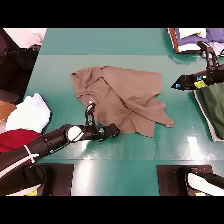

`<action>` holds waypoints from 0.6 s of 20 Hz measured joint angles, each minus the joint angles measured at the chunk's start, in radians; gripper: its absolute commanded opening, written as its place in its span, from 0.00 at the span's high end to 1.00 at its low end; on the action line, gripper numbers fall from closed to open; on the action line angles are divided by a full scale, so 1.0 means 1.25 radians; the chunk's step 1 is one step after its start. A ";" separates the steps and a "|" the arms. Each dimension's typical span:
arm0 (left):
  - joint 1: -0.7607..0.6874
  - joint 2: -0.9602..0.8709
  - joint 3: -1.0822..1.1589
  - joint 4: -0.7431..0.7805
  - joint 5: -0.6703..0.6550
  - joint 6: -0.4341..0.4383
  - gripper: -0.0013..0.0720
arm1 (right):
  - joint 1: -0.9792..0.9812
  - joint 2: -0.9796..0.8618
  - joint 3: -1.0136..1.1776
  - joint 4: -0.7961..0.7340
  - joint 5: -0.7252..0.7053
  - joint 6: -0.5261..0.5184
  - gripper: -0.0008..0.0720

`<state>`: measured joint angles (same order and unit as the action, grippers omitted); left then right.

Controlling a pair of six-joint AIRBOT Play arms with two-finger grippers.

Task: Fold the shirts.

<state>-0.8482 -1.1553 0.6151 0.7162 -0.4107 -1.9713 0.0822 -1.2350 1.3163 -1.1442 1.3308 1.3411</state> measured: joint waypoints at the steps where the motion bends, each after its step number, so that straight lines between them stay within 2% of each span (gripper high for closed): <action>1: -0.005 -0.010 0.000 -0.010 0.005 -0.004 0.20 | 0.000 0.001 0.000 0.000 0.000 0.000 0.47; 9: -0.024 -0.080 0.005 -0.094 0.103 -0.013 0.21 | 0.000 0.002 0.000 0.000 -0.002 0.000 0.47; 11: -0.025 -0.089 0.005 -0.101 0.131 -0.014 0.54 | 0.000 0.002 0.000 0.001 -0.003 0.000 0.47; 12: -0.025 -0.092 0.004 -0.102 0.143 -0.014 0.59 | 0.000 0.002 0.000 0.001 -0.002 0.000 0.47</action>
<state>-0.8795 -1.2697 0.6201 0.5892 -0.2317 -1.9892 0.0826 -1.2331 1.3159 -1.1435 1.3277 1.3407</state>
